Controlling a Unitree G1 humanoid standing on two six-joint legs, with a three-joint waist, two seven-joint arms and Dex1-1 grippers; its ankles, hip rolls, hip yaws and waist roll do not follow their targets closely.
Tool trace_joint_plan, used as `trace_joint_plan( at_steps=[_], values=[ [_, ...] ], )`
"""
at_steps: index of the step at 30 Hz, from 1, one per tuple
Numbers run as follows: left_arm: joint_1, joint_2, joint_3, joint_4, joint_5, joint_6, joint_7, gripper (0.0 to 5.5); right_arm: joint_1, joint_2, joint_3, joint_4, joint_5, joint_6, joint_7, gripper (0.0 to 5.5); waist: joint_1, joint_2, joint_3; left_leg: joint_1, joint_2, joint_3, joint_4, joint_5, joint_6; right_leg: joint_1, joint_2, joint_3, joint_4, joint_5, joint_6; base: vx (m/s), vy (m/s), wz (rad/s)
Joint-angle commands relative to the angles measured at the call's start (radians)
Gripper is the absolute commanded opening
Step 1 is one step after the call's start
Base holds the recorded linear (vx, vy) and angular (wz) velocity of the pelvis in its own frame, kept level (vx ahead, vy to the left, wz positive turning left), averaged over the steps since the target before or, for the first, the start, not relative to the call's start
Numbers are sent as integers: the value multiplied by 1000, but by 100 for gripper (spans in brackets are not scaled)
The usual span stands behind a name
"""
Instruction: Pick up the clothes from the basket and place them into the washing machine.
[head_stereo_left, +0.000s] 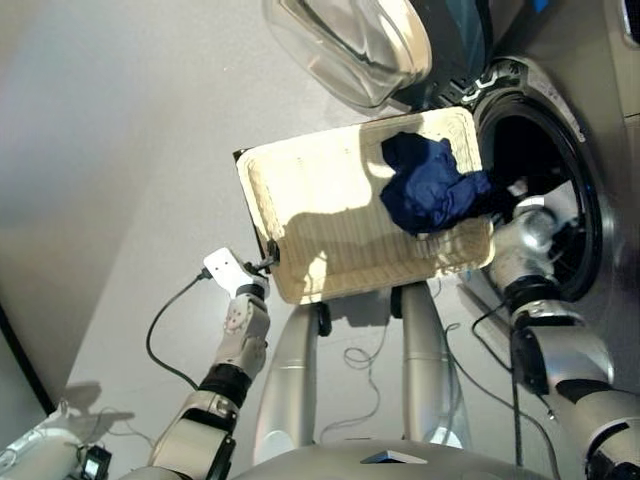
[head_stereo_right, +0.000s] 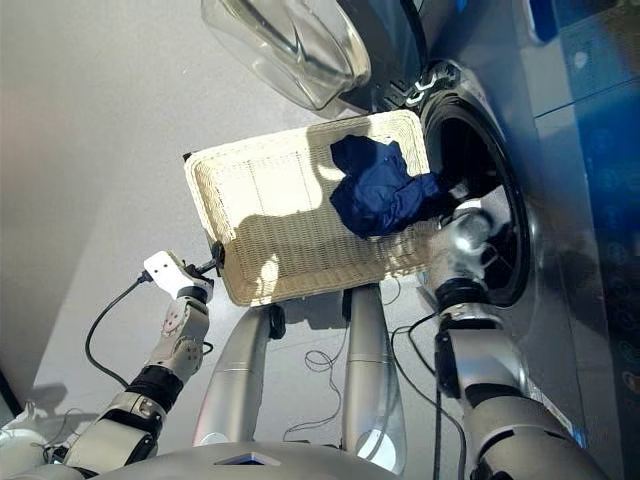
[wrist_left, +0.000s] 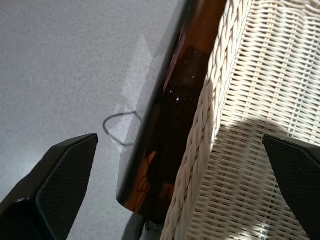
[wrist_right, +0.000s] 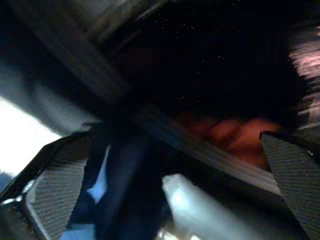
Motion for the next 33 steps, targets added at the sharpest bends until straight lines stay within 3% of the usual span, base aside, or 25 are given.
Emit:
trace_joint_plan(
  at_steps=[1, 8, 14, 20, 28, 29, 30, 31, 33],
  values=[
    [-40, 24, 50, 53, 1, -33, -21, 550, -20, 8, 90, -28, -92, 18, 105, 550, 21, -13, 12, 77, -3, -39, 0, -96, -3, 103, 18, -33, -117, -5, 52, 0, 0, 0],
    [-84, 12, 50, 122, -1, -26, -32, 550, -22, 66, 158, 75, -122, 76, 166, 550, 25, -24, 40, 108, -5, -43, -61, -58, -9, 129, 17, -45, -160, 16, 56, 0, 0, 0],
    [-124, 18, 28, 140, 0, -29, -24, 550, -81, 89, 129, 161, -57, 83, 171, 550, 41, -1, 64, 55, -10, -52, -26, -64, 0, 63, 18, -41, -81, -14, 51, 0, 0, 0],
    [-149, 34, 22, 99, -24, -34, -15, 550, -198, 28, 93, 212, -13, 91, 160, 550, 62, 42, 81, -52, -15, -61, 73, -85, 5, -29, 1, -42, 26, -51, 44, 0, 0, 0],
    [-148, 58, 6, 74, -36, -26, 0, 550, -342, -48, 69, 302, 31, 118, 140, 550, 94, 66, 85, -121, -20, -69, 132, -97, 2, -101, -5, -48, 99, -77, 39, 2, -9, 81],
    [-140, 59, 2, 67, -35, -21, -1, 550, -364, -62, 59, 321, 50, 124, 141, 520, 102, 70, 81, -132, -22, -69, 136, -99, 3, -114, -8, -49, 107, -80, 38, 0, 0, 0],
    [-134, 59, 2, 67, -35, -17, 0, 550, -373, -67, 56, 328, 57, 127, 141, 226, 105, 70, 79, -135, -23, -68, 140, -100, 4, -117, -11, -48, 110, -80, 38, 0, 0, 0],
    [-131, 61, 1, 63, -34, -16, 0, 550, -381, -72, 53, 330, 59, 127, 140, 0, 106, 71, 78, -137, -22, -66, 142, -101, 4, -119, -11, -47, 111, -80, 38, 0, 0, 0],
    [-121, 58, 0, 54, -32, -13, -5, 550, -382, -70, 50, 326, 63, 126, 140, 0, 105, 68, 76, -135, -22, -66, 145, -102, 4, -114, -11, -47, 107, -79, 37, 0, 0, 0]
  ],
)
